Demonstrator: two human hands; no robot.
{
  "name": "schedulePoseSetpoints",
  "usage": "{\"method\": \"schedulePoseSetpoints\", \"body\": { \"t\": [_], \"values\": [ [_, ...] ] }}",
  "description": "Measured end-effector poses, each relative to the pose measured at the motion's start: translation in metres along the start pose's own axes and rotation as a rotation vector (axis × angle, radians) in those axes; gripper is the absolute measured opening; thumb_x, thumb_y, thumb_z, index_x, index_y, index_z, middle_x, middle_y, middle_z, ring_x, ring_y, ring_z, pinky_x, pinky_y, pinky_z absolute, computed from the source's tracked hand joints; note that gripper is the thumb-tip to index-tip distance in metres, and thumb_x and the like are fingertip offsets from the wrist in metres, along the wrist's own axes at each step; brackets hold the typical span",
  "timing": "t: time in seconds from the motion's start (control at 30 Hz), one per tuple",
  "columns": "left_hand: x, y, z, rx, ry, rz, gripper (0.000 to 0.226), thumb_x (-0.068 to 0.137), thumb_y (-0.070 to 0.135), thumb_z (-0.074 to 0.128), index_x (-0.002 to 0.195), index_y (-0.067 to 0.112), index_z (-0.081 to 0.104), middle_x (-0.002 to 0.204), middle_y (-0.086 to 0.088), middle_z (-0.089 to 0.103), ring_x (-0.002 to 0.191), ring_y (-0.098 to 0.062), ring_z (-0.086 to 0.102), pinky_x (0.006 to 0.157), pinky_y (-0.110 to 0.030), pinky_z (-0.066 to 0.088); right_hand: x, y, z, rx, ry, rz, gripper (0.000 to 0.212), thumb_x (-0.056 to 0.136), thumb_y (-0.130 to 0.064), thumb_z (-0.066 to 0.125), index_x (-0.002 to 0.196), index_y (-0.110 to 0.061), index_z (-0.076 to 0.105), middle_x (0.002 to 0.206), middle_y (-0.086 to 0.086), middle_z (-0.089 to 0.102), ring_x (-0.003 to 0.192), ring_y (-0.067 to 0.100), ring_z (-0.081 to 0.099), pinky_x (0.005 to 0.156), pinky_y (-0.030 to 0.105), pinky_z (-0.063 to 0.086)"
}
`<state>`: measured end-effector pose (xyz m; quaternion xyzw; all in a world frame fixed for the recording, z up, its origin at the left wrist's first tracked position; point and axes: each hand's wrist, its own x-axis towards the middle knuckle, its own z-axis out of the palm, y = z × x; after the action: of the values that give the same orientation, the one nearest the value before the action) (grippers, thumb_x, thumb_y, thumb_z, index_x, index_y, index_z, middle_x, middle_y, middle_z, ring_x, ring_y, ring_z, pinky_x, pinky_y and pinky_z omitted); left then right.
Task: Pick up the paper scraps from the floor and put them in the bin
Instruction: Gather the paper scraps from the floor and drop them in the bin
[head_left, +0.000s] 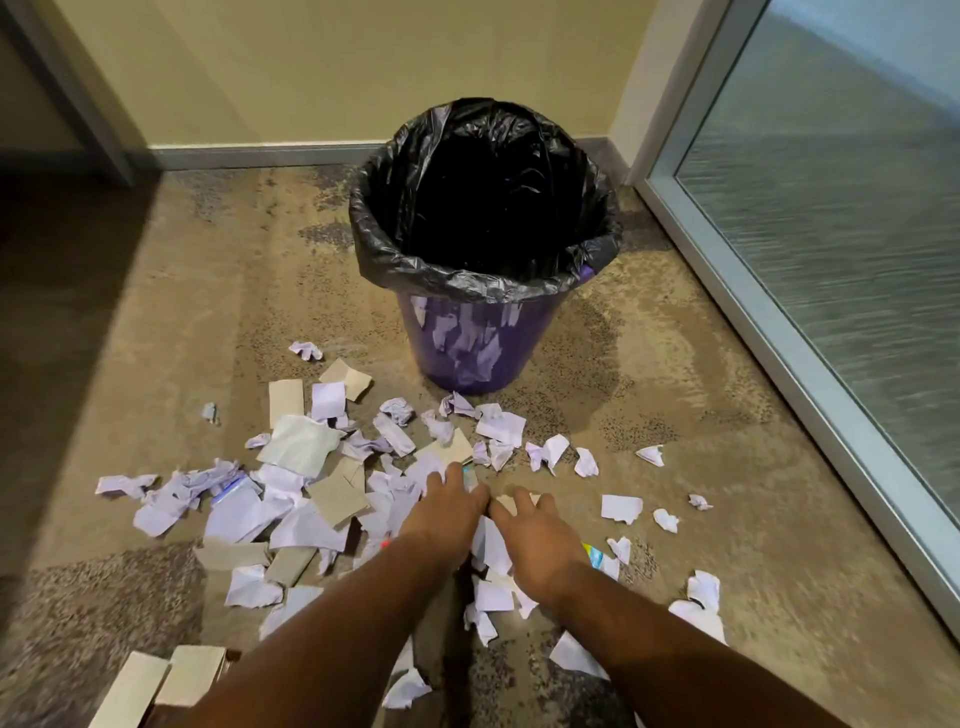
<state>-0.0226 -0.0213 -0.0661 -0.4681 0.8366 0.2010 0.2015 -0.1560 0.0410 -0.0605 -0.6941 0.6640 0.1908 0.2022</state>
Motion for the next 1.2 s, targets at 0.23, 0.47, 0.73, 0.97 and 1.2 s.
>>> {"method": "schedulePoseSetpoints", "body": {
  "t": [0.23,0.47,0.73,0.97,1.2],
  "values": [
    [-0.002,0.001,-0.011,-0.13,0.042,0.061,0.042,0.078,0.008,0.081,0.116,0.016,0.064,0.121,-0.011,0.049,0.103,-0.03,0.06,0.086,-0.04,0.054,-0.008,0.007,-0.006,0.072,0.077,-0.069,0.07,0.087,0.007,0.05,0.149,-0.022,0.039,0.143,0.011,0.045,0.126,0.036,0.044,0.097,0.042,0.044],
    [-0.006,-0.001,-0.049,-0.154,0.176,0.081,0.021,0.092,0.011,0.067,0.112,0.014,0.074,0.112,-0.011,0.063,0.099,-0.027,0.062,0.076,-0.027,0.044,-0.009,0.008,-0.03,0.333,0.247,-0.02,0.037,0.076,-0.002,0.066,0.11,-0.018,0.064,0.107,0.009,0.068,0.1,0.033,0.065,0.072,0.033,0.042],
    [-0.047,-0.001,-0.15,-0.167,0.294,0.125,0.012,0.085,0.01,0.068,0.091,0.01,0.078,0.079,-0.015,0.069,0.065,-0.03,0.053,0.059,-0.03,0.037,-0.036,-0.001,-0.107,0.672,0.484,0.067,0.039,0.078,-0.003,0.064,0.107,-0.027,0.076,0.102,0.001,0.077,0.094,0.026,0.068,0.08,0.037,0.054],
    [-0.09,0.003,-0.248,-0.314,0.578,0.047,0.012,0.087,0.017,0.075,0.084,0.029,0.077,0.077,0.005,0.069,0.066,-0.009,0.061,0.05,-0.018,0.042,-0.08,-0.004,-0.214,0.84,0.718,0.048,0.043,0.086,-0.002,0.064,0.11,-0.037,0.075,0.085,-0.008,0.074,0.075,0.014,0.066,0.06,0.034,0.054],
    [-0.048,-0.011,-0.315,-0.731,1.208,-0.042,0.017,0.093,0.029,0.071,0.105,0.019,0.076,0.093,0.007,0.07,0.069,-0.002,0.06,0.047,-0.003,0.036,-0.041,0.004,-0.305,1.435,0.877,0.082,0.036,0.085,0.006,0.062,0.086,-0.029,0.068,0.088,-0.008,0.069,0.082,0.02,0.072,0.063,0.04,0.064]
  ]
}}
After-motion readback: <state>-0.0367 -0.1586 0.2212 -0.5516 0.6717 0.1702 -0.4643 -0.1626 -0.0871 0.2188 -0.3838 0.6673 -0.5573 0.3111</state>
